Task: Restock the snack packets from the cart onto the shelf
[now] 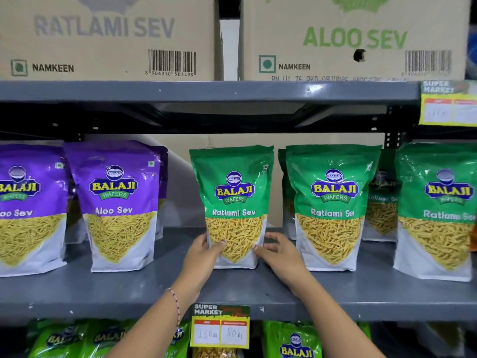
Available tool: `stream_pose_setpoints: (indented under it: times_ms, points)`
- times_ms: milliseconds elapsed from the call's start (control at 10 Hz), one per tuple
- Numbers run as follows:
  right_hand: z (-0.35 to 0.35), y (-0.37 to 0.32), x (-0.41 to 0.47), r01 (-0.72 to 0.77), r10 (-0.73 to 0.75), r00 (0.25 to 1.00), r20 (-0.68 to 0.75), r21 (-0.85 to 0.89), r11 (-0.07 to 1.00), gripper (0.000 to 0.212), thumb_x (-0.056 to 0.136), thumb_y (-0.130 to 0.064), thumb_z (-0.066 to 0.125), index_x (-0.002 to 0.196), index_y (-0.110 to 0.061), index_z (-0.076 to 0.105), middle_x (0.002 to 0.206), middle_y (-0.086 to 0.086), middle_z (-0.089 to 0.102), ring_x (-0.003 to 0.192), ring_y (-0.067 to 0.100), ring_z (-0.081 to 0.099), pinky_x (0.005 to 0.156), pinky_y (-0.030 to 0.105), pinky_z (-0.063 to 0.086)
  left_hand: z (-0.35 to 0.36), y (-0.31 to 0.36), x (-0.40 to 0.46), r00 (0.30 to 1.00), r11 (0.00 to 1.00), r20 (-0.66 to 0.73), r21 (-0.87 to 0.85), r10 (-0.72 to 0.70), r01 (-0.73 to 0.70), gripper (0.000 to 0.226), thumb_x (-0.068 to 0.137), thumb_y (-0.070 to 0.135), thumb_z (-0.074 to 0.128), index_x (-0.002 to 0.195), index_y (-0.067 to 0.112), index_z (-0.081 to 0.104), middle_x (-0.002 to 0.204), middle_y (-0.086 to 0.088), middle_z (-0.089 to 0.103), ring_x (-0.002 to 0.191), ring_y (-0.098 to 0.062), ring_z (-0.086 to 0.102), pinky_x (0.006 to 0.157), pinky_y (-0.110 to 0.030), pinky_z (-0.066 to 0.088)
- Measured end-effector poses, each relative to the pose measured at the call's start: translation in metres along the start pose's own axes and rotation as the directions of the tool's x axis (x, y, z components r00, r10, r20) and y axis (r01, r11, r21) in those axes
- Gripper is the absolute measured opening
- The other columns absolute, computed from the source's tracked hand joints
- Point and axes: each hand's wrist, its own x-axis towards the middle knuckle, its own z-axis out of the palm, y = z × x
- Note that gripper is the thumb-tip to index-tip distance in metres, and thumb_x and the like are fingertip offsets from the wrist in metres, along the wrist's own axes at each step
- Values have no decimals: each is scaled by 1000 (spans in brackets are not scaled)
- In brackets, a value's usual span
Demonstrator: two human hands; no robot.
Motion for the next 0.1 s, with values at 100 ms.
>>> stream_pose_setpoints:
  times_ms: [100]
  points:
    - [-1,-9,-7,136,-129,968,-214,17,991,24,87,-25,70,109,-19,62,101,-4,71,100,15,67,78,11,52,1,1,-3,998,997,-58,79,15,-10,28,93,36,60,121,33,58,133,-2,62,132,-26,53,105,-39,42]
